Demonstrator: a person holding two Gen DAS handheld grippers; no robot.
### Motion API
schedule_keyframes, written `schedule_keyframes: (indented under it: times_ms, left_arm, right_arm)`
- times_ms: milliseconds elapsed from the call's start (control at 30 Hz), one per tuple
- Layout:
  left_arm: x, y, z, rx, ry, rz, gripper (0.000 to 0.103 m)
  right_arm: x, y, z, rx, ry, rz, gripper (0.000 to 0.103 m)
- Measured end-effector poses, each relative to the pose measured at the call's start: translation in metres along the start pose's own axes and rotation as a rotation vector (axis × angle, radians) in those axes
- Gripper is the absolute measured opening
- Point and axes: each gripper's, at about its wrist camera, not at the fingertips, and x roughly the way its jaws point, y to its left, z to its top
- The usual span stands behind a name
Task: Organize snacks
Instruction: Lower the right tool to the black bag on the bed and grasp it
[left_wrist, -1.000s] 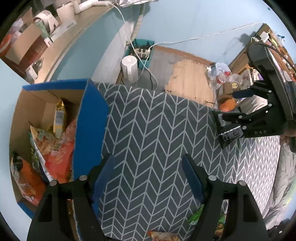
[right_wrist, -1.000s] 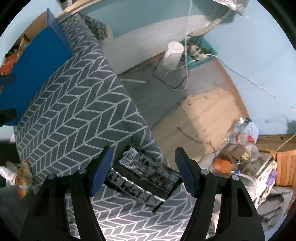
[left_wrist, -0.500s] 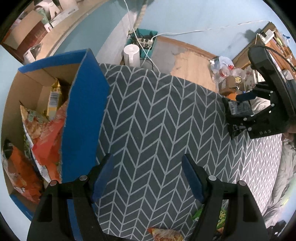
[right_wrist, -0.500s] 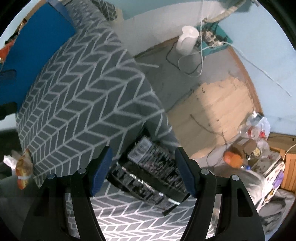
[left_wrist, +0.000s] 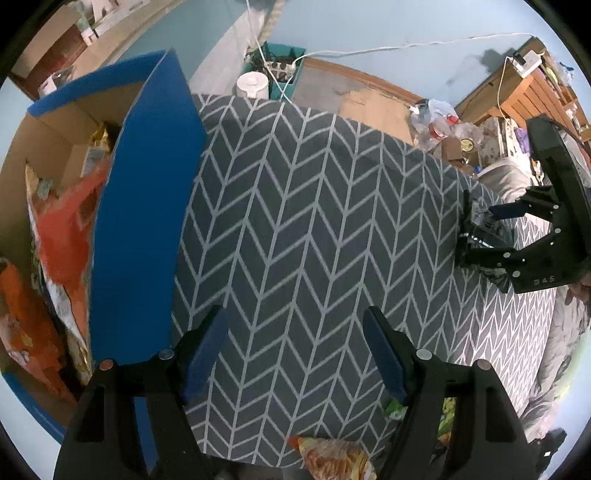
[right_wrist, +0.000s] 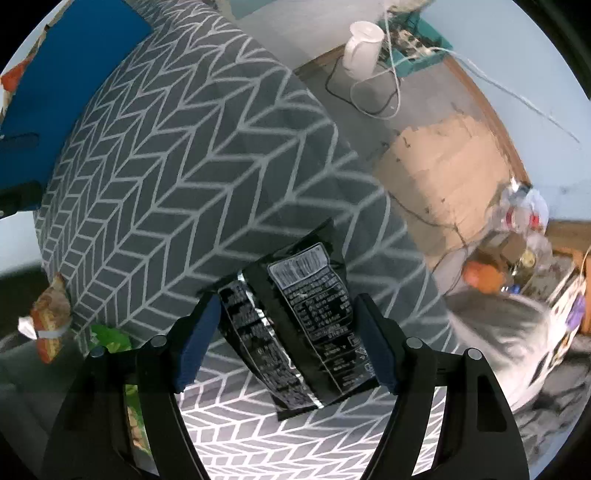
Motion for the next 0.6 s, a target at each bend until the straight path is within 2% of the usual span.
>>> schedule_keyframes:
  times_ms: [267,467,533,600]
  left_arm:
    - [-0.005,0.008,-0.033,-0.008,0.027,-0.040,0.077]
    - [-0.013,0.016,-0.064,-0.097,0.060,-0.121,0.077]
    - [-0.016,0.018,-0.075,-0.140,0.058,-0.149,0.082]
    - [-0.017,0.018,-0.083,-0.177,0.061,-0.158,0.082]
  right_arm:
    - [0.000,0.002,-0.035,0.092,-0.039,0.006,0.075]
    - [0.003,0.007,-0.059,0.173,-0.076,0.007,0.075]
    - [0.003,0.005,-0.062,0.214,-0.088,0.013,0.075]
    - [0.005,0.003,-0.065,0.258,-0.093,0.011,0.075]
